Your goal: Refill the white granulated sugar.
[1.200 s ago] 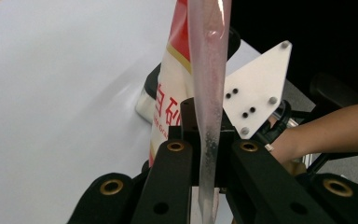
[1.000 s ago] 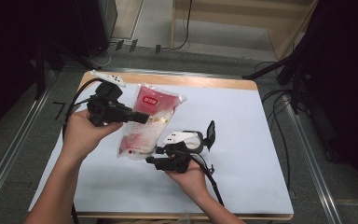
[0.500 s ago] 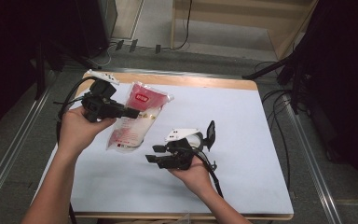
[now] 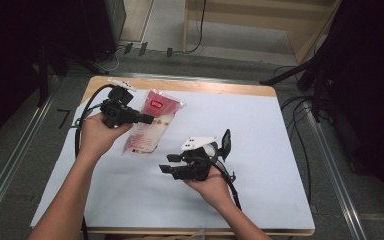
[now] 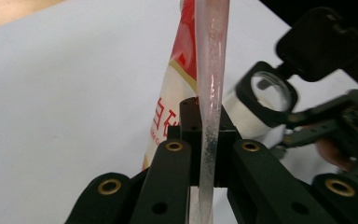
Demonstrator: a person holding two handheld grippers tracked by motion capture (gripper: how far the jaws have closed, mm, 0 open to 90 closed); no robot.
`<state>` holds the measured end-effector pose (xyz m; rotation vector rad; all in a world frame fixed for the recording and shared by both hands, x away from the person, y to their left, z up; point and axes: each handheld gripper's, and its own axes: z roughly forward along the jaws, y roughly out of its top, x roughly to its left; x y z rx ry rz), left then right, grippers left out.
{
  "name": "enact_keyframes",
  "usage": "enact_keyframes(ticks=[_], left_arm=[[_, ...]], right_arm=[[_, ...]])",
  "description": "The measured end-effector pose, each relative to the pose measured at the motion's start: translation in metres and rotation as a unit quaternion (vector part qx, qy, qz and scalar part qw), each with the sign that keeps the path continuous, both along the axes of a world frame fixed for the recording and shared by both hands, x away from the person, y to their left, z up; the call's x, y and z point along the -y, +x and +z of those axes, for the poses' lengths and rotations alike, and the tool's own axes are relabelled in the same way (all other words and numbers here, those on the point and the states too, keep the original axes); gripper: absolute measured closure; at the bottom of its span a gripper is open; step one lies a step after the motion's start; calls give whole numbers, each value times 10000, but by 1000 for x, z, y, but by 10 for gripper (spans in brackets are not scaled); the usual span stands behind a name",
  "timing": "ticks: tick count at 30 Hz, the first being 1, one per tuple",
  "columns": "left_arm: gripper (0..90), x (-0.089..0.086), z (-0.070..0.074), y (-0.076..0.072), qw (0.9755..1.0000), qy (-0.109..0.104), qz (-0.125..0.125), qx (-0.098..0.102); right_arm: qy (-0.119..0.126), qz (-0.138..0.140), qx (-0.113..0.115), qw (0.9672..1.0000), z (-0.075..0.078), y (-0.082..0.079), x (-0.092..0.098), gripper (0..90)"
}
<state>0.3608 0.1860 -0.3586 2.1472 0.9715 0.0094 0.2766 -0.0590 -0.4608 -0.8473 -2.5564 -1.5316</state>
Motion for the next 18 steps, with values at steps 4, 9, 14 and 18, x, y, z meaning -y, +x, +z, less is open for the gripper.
enact_keyframes(ticks=[4, 9, 14, 18], left_arm=[[888, -1, -11, 8, 9997, 70, 134, 165], [878, -5, -24, 14, 9994, -34, 204, 282], [879, -14, -27, 15, 9993, -209, 242, 189], [875, -22, -28, 10, 9993, -205, 266, 166]], right_arm=[[-98, 26, 28, 9999, -2, -1, -1, 534], [-120, 53, 20, 9999, -3, -2, -1, 528], [-116, 78, 14, 9999, -3, -2, 0, 527], [-168, 118, 3, 9998, -2, -3, -1, 528]])
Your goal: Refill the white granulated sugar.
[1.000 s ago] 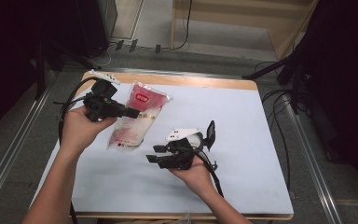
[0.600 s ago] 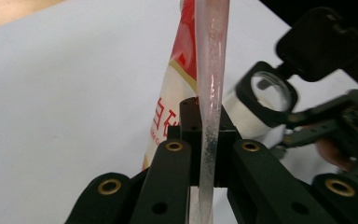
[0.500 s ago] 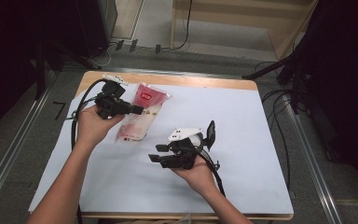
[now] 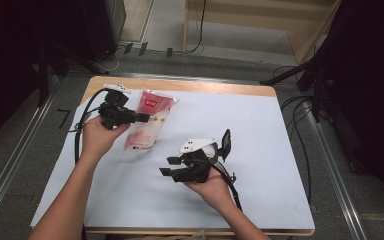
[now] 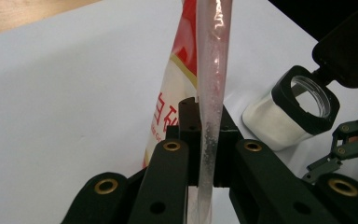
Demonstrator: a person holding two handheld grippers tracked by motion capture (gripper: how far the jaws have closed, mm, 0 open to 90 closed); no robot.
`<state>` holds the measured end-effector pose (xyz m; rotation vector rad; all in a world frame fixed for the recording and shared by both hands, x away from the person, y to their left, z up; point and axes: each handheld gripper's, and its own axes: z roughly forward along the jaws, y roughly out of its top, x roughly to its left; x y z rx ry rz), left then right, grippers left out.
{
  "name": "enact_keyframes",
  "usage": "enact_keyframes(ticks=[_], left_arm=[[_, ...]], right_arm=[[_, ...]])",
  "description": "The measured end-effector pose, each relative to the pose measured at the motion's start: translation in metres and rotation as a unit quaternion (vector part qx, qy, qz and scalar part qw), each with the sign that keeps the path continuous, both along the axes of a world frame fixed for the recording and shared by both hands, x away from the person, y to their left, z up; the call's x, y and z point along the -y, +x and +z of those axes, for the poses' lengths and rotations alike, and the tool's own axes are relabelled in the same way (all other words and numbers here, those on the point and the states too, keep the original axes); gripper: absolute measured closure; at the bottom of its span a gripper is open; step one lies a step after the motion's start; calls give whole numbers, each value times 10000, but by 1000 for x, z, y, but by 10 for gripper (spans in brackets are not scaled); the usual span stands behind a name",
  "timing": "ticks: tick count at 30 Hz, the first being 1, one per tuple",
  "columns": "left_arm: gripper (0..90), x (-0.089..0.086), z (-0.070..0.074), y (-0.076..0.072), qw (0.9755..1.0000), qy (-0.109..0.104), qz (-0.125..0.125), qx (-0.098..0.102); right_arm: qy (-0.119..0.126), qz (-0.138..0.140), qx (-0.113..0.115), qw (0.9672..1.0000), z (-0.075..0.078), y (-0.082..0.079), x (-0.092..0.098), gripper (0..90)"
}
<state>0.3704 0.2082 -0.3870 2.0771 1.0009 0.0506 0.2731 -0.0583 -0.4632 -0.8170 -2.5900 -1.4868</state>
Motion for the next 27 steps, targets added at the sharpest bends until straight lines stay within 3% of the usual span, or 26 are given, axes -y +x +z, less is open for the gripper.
enact_keyframes(ticks=[14, 19, 23, 27], left_arm=[[853, -20, -7, -23, 10000, -40, -68, 8], [840, -25, -9, -35, 9999, -55, -92, -16], [827, -31, -12, -40, 9999, -101, -63, 74], [805, -32, -15, -45, 9993, -172, -240, 226]], right_arm=[[-35, 72, 35, 10000, 16, -10, 18, 527], [-169, 115, 29, 9998, 16, -16, 29, 527], [-176, 19, -42, 9998, 16, -15, 38, 527], [-161, -114, -3, 9998, 16, -12, 42, 529]])
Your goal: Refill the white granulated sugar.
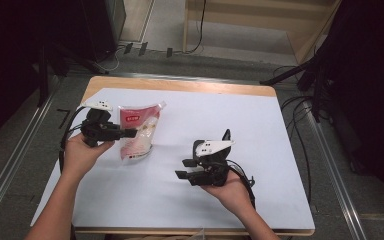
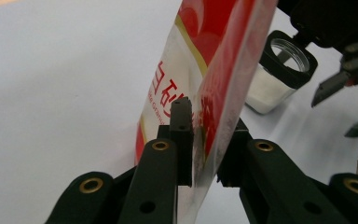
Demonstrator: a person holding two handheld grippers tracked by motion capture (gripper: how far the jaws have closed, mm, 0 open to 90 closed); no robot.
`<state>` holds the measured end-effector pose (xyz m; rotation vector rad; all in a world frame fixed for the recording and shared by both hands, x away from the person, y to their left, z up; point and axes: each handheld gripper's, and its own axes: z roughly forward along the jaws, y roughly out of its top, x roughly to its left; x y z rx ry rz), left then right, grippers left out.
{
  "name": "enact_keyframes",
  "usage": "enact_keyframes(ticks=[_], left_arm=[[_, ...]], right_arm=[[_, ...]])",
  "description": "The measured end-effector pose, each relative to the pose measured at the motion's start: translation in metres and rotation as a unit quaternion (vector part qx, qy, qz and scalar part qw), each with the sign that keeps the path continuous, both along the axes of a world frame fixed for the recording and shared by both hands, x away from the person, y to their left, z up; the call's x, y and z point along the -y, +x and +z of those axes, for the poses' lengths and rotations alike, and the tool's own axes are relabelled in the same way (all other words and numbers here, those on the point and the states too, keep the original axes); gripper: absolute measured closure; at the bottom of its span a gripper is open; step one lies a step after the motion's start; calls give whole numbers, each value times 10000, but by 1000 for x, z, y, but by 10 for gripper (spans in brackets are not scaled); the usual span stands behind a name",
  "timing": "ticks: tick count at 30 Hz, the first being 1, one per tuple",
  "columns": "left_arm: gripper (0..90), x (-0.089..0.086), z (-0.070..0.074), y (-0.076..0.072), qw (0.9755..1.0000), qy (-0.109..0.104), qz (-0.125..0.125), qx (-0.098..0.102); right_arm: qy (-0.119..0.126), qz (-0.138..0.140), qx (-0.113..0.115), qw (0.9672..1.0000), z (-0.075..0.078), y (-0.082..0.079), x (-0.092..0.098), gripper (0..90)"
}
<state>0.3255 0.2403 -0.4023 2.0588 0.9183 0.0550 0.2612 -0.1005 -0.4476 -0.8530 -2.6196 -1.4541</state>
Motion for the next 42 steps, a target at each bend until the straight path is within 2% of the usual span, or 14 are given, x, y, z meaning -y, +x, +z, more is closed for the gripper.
enact_keyframes(ticks=[1, 8, 14, 17, 23, 31, 42], left_arm=[[801, 0, -1, -1, 10000, 41, -52, 60], [774, -9, -7, -5, 10000, -48, -29, 50], [751, -13, -7, -10, 9998, 55, -8, 181], [733, -14, -8, -10, 9999, 37, -9, 151], [675, -16, -10, -11, 9994, 80, -88, 313], [613, -20, -11, -12, 9998, 20, -63, 213], [549, -24, -12, -14, 9997, -83, -11, 224]], right_arm=[[-10, -7, -1, 10000, 0, 0, 0, 530], [-26, -17, 11, 10000, -1, 2, 0, 530], [-74, -24, 32, 10000, -1, 3, -1, 532], [-87, -11, 20, 10000, -1, 3, -1, 532], [-76, -25, -5, 10000, 0, 4, 0, 533], [-84, -25, -27, 10000, 2, 8, 3, 537], [-86, -23, -33, 10000, 4, 9, 4, 542]])
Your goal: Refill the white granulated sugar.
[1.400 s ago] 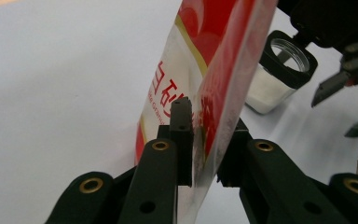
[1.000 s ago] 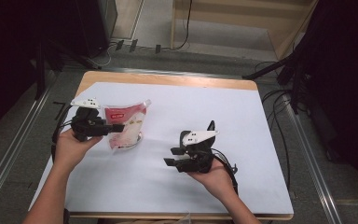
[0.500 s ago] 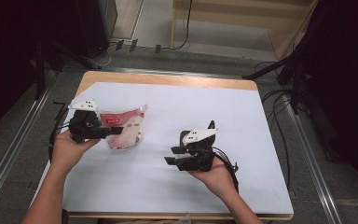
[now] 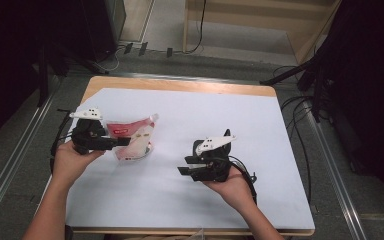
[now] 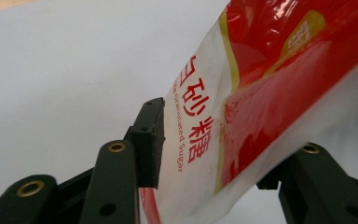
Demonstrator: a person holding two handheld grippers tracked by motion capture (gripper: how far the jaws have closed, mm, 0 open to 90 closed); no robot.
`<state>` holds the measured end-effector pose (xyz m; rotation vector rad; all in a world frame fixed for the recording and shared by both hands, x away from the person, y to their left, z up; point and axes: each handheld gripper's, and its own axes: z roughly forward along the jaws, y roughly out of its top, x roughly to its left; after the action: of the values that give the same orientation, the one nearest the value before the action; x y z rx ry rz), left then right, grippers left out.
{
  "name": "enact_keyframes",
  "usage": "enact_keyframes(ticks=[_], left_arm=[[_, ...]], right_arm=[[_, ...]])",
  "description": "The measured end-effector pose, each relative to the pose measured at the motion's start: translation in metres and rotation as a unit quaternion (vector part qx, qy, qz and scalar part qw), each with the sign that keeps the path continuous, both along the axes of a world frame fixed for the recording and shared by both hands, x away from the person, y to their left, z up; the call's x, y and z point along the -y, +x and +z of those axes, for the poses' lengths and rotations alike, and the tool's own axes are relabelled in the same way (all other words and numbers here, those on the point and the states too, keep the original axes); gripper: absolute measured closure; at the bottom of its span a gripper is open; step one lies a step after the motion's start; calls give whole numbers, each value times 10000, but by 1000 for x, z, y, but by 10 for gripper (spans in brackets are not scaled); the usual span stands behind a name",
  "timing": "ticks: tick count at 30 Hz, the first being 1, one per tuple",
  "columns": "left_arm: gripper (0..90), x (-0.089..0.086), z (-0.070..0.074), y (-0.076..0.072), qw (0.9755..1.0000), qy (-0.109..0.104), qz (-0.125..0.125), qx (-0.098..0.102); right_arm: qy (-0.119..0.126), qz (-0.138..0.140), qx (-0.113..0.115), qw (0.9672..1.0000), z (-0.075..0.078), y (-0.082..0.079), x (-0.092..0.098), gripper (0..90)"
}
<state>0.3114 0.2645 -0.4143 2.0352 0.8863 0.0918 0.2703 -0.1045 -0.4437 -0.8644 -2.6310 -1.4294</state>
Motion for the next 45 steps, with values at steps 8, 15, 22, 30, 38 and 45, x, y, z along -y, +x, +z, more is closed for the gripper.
enact_keyframes(ticks=[8, 15, 22, 30, 38, 45], left_arm=[[509, -10, 2, -9, 10000, -53, 67, 5], [497, -20, 5, -16, 9999, 11, 122, -5], [481, -30, 4, -21, 9998, 95, 149, -88], [461, -51, 1, -25, 9995, 94, 247, -182], [434, -69, -5, -23, 9971, 110, 688, -311], [441, -69, -9, -16, 9934, 299, 1049, -355]], right_arm=[[38, -18, 20, 10000, 6, 0, 3, 550], [44, -84, 21, 10000, 9, 3, 7, 558], [13, -73, 8, 10000, 12, 2, 7, 571], [36, -34, 19, 10000, 16, 2, 8, 620], [68, -74, 18, 9999, 24, 3, 11, 726], [-7, 53, -12, 10000, 36, 3, 16, 879]])
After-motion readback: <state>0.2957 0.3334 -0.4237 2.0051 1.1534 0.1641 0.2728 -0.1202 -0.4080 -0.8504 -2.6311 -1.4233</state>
